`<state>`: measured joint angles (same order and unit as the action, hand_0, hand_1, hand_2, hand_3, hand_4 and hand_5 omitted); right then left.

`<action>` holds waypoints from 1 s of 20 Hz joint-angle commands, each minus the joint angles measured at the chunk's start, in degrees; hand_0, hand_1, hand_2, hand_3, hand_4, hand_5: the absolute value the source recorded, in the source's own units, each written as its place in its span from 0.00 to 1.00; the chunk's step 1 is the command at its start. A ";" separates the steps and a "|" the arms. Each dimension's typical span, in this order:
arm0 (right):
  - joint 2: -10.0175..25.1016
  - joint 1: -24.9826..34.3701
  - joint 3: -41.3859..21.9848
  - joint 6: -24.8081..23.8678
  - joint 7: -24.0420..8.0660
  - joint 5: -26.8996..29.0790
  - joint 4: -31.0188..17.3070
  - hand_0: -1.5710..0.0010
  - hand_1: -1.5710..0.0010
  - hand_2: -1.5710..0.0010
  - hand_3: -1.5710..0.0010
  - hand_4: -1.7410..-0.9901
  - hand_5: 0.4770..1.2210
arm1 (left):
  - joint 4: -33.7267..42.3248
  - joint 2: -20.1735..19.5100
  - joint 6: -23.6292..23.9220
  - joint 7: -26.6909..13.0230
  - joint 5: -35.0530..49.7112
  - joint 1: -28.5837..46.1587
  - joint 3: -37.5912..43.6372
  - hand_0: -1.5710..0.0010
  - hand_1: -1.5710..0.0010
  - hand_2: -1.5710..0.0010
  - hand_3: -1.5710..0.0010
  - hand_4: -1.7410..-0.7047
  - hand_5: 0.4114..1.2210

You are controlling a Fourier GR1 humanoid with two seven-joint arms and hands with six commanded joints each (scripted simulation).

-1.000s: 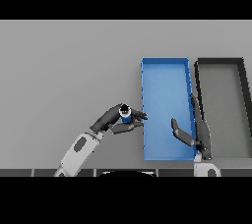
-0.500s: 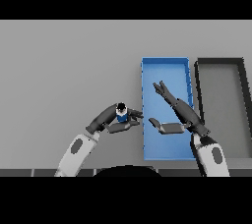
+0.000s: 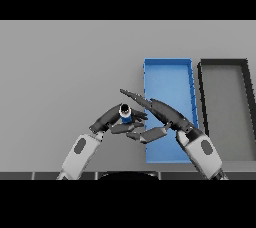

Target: Pick up the blue pipe and place it into the blue bin.

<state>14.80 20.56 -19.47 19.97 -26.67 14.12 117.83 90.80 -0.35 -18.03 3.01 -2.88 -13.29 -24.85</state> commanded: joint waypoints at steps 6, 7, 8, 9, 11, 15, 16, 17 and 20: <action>-2.28 8.47 -1.68 1.55 -4.08 -0.82 -6.42 0.98 0.98 0.95 1.00 0.74 0.06 | 0.35 1.07 -1.31 -1.34 -1.04 1.43 0.80 0.00 0.00 0.00 0.00 0.26 1.00; -3.15 9.75 -1.91 1.78 -3.78 -1.16 -7.86 0.98 0.97 0.94 1.00 0.74 0.05 | 0.29 0.84 -1.77 -0.98 -1.11 1.08 1.39 0.00 0.00 0.00 0.00 0.26 1.00; -3.08 10.64 -1.76 2.27 -3.71 -0.90 -8.34 0.98 0.96 0.93 0.99 0.73 0.04 | 0.47 0.82 -2.14 -0.46 -1.67 1.55 1.17 0.00 0.00 0.00 0.00 0.26 1.00; -3.20 11.85 -1.47 3.02 -3.81 -0.78 -10.17 0.96 0.93 0.89 0.97 0.72 0.03 | -0.02 0.60 -2.38 -1.41 -1.88 1.51 1.83 0.00 0.00 0.00 0.00 0.27 1.00; -4.12 12.63 -2.42 3.97 -3.69 -0.81 -11.14 0.79 0.77 0.76 0.85 0.62 0.01 | -0.69 1.64 -2.71 -1.84 -1.95 0.93 2.38 0.00 0.00 0.00 0.00 0.22 1.00; -5.86 12.64 -3.34 3.86 -2.60 -0.60 -11.81 0.35 0.35 0.34 0.44 0.30 0.10 | 0.66 1.97 -2.32 -4.33 -3.82 2.26 1.66 0.00 0.00 0.00 0.00 0.09 1.00; -6.43 13.46 -3.12 3.54 -3.95 0.14 -12.28 0.28 0.28 0.27 0.39 0.25 0.16 | -0.24 2.19 -2.82 -3.16 -3.24 1.91 2.18 0.00 0.00 0.00 0.04 0.08 1.00; -6.98 12.89 -3.28 3.34 -3.61 0.40 -12.55 0.23 0.23 0.22 0.35 0.21 0.23 | -0.53 2.88 -3.28 -2.87 -2.28 2.62 2.34 0.00 0.00 0.00 0.03 0.06 1.00; -6.41 12.16 -4.00 2.37 -0.32 1.77 -11.70 0.12 0.12 0.11 0.20 0.12 0.61 | 0.63 3.72 -4.95 -3.63 -1.14 2.93 3.04 0.00 0.00 0.00 0.05 0.03 1.00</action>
<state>8.41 32.74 -23.43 22.26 -26.72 16.08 106.16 91.40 3.36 -23.08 -1.00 -4.12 -10.36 -21.82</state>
